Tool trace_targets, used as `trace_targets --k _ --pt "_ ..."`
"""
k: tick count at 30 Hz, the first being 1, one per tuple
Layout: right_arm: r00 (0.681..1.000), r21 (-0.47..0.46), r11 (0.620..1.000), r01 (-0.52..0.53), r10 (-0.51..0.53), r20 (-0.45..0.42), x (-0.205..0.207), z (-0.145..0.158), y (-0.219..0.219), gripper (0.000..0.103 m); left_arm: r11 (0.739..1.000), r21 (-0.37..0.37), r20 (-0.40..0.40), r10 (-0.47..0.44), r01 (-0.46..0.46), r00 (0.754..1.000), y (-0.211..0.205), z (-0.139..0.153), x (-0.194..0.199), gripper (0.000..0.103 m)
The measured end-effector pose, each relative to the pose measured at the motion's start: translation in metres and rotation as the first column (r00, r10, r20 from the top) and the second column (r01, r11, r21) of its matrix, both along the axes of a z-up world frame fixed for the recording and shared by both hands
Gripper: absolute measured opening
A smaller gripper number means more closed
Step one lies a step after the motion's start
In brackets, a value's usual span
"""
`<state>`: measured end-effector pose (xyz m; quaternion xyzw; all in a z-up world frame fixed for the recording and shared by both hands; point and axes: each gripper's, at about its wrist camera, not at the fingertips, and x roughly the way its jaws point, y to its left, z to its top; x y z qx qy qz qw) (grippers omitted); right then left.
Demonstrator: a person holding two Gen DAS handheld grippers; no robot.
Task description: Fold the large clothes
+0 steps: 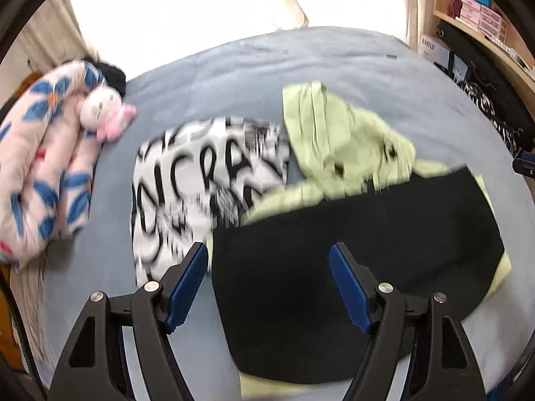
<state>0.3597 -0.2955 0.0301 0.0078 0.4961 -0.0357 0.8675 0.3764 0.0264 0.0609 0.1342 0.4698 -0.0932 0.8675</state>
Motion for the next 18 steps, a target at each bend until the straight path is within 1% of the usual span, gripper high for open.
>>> trace_targets --k 1,3,5,7,8,10,12,16,18 --pt "1.0 0.022 1.0 0.005 -0.005 0.003 0.014 0.001 -0.004 0.05 1.0 -0.002 0.008 -0.004 0.004 1.0 -0.003 0.001 0.009 0.074" --pt "1.0 0.07 0.997 0.018 -0.019 0.017 0.035 -0.003 -0.009 0.05 1.0 -0.024 0.034 -0.015 0.015 0.999 -0.015 0.004 0.042 0.074" --pt "0.999 0.119 0.992 0.027 -0.031 0.027 0.057 -0.015 -0.014 0.05 0.999 -0.043 0.047 -0.026 0.028 0.999 -0.025 0.0 0.066 0.074" --pt "0.999 0.187 0.982 0.032 -0.039 0.037 0.075 -0.035 -0.018 0.05 0.998 -0.058 0.049 -0.029 0.032 0.998 -0.036 -0.011 0.096 0.074" --pt "0.999 0.214 0.976 0.035 -0.043 0.033 0.081 -0.047 -0.019 0.05 0.997 -0.063 0.041 -0.029 0.032 0.999 -0.044 -0.021 0.117 0.074" --pt "0.999 0.256 0.966 0.026 -0.036 0.033 0.093 -0.07 -0.02 0.05 0.997 -0.067 0.031 -0.029 0.031 0.999 -0.055 -0.04 0.147 0.074" --pt "0.999 0.269 0.963 0.017 -0.026 0.028 0.102 -0.095 -0.018 0.05 0.998 -0.063 0.026 -0.024 0.026 0.999 -0.063 -0.059 0.171 0.074" --pt "1.0 0.309 0.951 0.003 -0.008 0.018 0.113 -0.129 -0.02 0.05 0.999 -0.038 0.0 0.009 -0.009 1.0 -0.076 -0.098 0.219 0.074" --pt "1.0 0.318 0.948 -0.002 -0.004 0.02 0.119 -0.143 -0.024 0.05 0.999 -0.039 -0.015 0.011 -0.012 1.0 -0.08 -0.112 0.234 0.074"
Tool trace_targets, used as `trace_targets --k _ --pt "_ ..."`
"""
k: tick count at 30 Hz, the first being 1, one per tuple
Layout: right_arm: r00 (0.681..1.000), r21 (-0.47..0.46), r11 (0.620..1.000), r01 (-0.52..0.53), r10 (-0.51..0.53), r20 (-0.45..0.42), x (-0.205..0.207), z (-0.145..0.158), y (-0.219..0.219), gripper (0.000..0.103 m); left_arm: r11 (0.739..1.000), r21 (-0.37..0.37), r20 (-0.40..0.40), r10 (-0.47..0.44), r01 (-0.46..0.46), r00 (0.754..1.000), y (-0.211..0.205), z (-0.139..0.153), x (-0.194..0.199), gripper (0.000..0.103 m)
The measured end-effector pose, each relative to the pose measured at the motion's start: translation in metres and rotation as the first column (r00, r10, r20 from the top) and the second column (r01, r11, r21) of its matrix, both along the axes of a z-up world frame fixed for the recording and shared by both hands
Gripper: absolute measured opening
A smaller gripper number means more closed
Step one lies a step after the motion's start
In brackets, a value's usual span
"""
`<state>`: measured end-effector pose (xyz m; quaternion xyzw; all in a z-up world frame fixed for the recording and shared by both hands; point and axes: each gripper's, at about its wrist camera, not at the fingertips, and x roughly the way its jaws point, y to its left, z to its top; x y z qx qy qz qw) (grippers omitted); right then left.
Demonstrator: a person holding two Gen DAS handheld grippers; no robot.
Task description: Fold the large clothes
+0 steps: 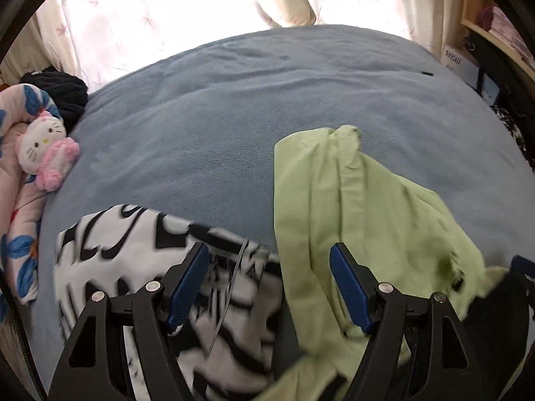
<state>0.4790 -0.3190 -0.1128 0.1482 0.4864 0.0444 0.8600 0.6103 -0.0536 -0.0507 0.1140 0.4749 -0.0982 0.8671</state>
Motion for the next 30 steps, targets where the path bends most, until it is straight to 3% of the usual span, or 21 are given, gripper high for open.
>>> trace_targets --k 5,6,7,8,11,13,18,22,26,28,30 --pt "1.0 0.038 0.999 0.003 -0.002 -0.019 0.01 -0.024 -0.01 0.05 1.0 -0.025 -0.066 -0.013 0.011 0.998 -0.012 -0.04 0.034 0.071" --pt "1.0 0.037 0.999 0.005 -0.005 -0.023 0.01 -0.029 -0.011 0.05 0.999 -0.034 -0.08 -0.02 0.017 0.997 -0.015 -0.047 0.038 0.053" --pt "1.0 0.037 0.999 0.005 -0.004 -0.026 0.01 -0.032 -0.013 0.05 0.997 -0.07 -0.108 -0.042 0.034 0.993 -0.019 -0.054 0.04 0.011" --pt "0.999 0.031 0.999 0.009 -0.008 -0.033 0.01 -0.035 -0.014 0.05 0.995 -0.095 -0.129 -0.046 0.034 0.991 -0.019 -0.059 0.041 0.003" --pt "0.999 0.038 0.999 0.025 -0.024 -0.039 0.005 -0.039 -0.02 0.05 0.994 -0.102 -0.031 -0.037 0.034 0.999 -0.026 -0.051 0.026 0.002" --pt "0.999 0.021 0.999 0.041 -0.04 -0.034 -0.002 -0.037 -0.022 0.05 0.985 -0.141 0.05 -0.092 0.098 0.994 -0.032 -0.026 0.0 0.002" --pt "0.999 0.024 0.999 0.035 -0.035 0.001 -0.029 -0.017 -0.022 0.05 0.943 -0.15 0.186 -0.268 0.297 0.945 -0.027 0.036 -0.096 0.001" --pt "0.999 -0.007 1.0 0.002 -0.001 0.043 -0.055 0.007 -0.012 0.05 0.904 -0.147 0.212 -0.367 0.4 0.906 -0.011 0.056 -0.164 0.001" --pt "0.999 -0.031 0.999 -0.039 0.04 0.037 -0.076 0.02 0.002 0.05 0.83 -0.114 0.214 -0.516 0.546 0.829 0.007 0.039 -0.243 0.001" --pt "0.998 -0.048 0.997 -0.062 0.063 0.018 -0.086 0.023 0.01 0.05 0.814 -0.124 0.153 -0.55 0.568 0.821 0.013 0.014 -0.265 0.002" --pt "0.996 -0.064 0.994 -0.088 0.088 0.001 -0.092 0.024 0.019 0.05 0.823 -0.135 0.086 -0.546 0.552 0.834 0.02 -0.016 -0.281 0.002"
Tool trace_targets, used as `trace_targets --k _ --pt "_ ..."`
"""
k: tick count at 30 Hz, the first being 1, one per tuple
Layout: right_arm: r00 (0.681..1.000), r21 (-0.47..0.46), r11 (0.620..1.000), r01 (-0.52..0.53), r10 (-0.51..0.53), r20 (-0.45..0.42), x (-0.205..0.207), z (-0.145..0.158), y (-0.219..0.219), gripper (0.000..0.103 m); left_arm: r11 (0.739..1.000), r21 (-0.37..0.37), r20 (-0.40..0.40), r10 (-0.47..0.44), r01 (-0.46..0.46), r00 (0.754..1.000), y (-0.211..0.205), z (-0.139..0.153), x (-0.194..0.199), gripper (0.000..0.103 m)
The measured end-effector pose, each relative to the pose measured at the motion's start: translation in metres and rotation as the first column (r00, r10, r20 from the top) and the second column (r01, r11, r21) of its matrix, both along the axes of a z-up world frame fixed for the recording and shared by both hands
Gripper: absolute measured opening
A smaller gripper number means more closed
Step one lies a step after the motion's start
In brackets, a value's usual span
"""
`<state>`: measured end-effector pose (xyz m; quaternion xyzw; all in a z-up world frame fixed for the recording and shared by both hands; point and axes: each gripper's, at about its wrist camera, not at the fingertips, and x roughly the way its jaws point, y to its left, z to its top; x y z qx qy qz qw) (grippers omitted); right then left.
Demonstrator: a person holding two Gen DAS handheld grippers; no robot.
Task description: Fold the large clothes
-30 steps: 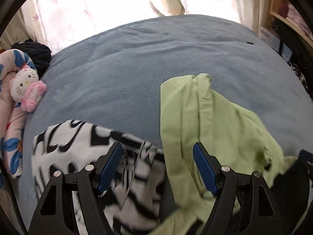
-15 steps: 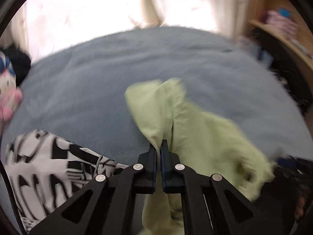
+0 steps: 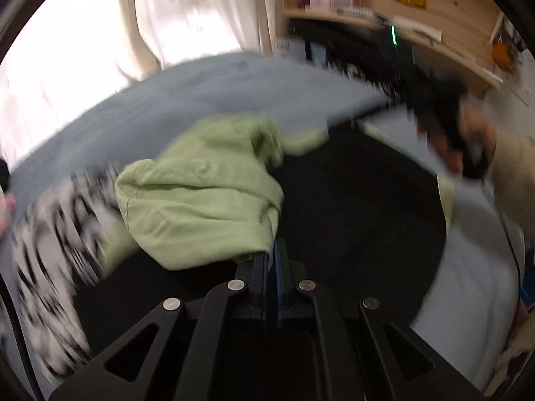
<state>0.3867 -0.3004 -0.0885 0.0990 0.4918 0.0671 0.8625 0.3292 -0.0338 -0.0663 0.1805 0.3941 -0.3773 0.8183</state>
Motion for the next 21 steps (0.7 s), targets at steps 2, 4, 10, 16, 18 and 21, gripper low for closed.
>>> trace_targets --k 2,4,10,16,18,21 --pt "0.999 -0.016 0.999 -0.028 0.027 -0.018 -0.003 0.004 0.011 0.05 0.999 -0.012 -0.065 0.032 -0.032 0.997 0.007 -0.021 -0.007 0.002" --pt "0.999 -0.032 0.998 -0.047 0.047 -0.023 -0.003 0.009 0.022 0.05 0.996 -0.051 -0.122 0.071 -0.078 0.99 0.018 -0.033 -0.005 0.008" --pt "0.991 -0.098 0.986 -0.134 0.135 0.001 0.043 0.037 0.068 0.053 0.936 -0.251 -0.228 0.191 -0.247 0.955 0.06 -0.023 0.03 0.04" --pt "0.966 -0.177 0.95 -0.257 0.26 -0.008 0.121 0.038 0.105 0.068 0.858 -0.387 -0.341 0.206 -0.337 0.917 0.083 -0.019 0.061 0.055" --pt "0.957 -0.191 0.938 -0.288 0.286 -0.042 0.149 0.027 0.11 0.068 0.857 -0.382 -0.383 0.194 -0.346 0.903 0.082 -0.028 0.072 0.055" --pt "0.939 -0.173 0.923 -0.345 0.336 -0.078 0.175 0.012 0.113 0.068 0.861 -0.374 -0.427 0.169 -0.344 0.888 0.074 -0.044 0.078 0.055"
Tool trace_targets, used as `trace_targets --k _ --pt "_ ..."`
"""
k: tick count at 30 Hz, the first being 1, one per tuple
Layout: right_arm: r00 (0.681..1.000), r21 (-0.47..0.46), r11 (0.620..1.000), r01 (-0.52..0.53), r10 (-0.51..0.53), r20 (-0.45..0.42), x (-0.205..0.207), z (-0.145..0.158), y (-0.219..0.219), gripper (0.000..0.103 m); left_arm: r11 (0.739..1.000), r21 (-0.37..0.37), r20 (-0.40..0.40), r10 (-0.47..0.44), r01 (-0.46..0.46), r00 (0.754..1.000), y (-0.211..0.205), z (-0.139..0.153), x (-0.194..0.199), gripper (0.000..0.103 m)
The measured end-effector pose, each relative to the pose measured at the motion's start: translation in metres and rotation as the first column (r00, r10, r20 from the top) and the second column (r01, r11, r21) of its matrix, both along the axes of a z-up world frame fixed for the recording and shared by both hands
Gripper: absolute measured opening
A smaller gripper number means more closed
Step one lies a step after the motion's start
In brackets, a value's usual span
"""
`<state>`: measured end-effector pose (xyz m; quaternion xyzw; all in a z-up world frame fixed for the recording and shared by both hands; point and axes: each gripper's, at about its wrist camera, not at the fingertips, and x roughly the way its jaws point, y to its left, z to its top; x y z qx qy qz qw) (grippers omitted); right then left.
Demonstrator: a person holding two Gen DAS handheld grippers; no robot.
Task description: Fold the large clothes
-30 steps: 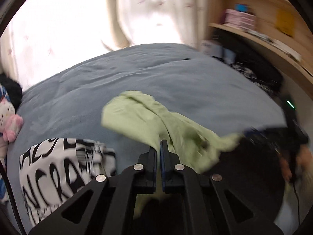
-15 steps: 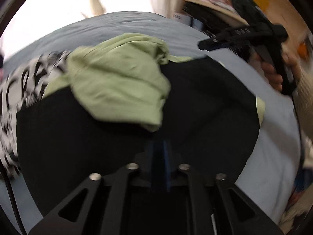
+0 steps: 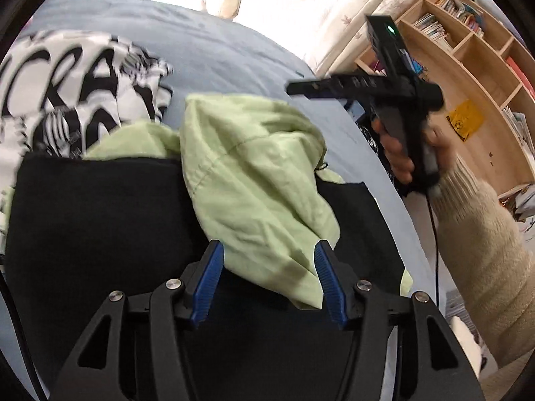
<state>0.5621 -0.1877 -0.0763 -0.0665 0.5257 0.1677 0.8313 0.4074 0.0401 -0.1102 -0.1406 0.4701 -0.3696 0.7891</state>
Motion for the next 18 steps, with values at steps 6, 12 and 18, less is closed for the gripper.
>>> trace_targets --k 6,12,18 --pt "0.99 0.033 0.994 -0.1 0.103 -0.099 0.028 -0.038 -0.002 0.068 0.998 -0.03 -0.038 -0.048 0.047 0.998 -0.008 -0.02 0.004 0.055" --pt "0.951 0.157 0.976 -0.153 0.189 -0.246 0.025 -0.074 0.005 0.061 0.997 -0.062 -0.07 -0.058 0.053 0.996 -0.014 -0.033 0.015 0.021" --pt "0.978 0.028 0.982 -0.187 0.189 -0.085 -0.013 -0.054 0.007 0.01 0.999 0.044 0.037 0.002 -0.003 0.999 -0.02 -0.007 0.017 0.008"
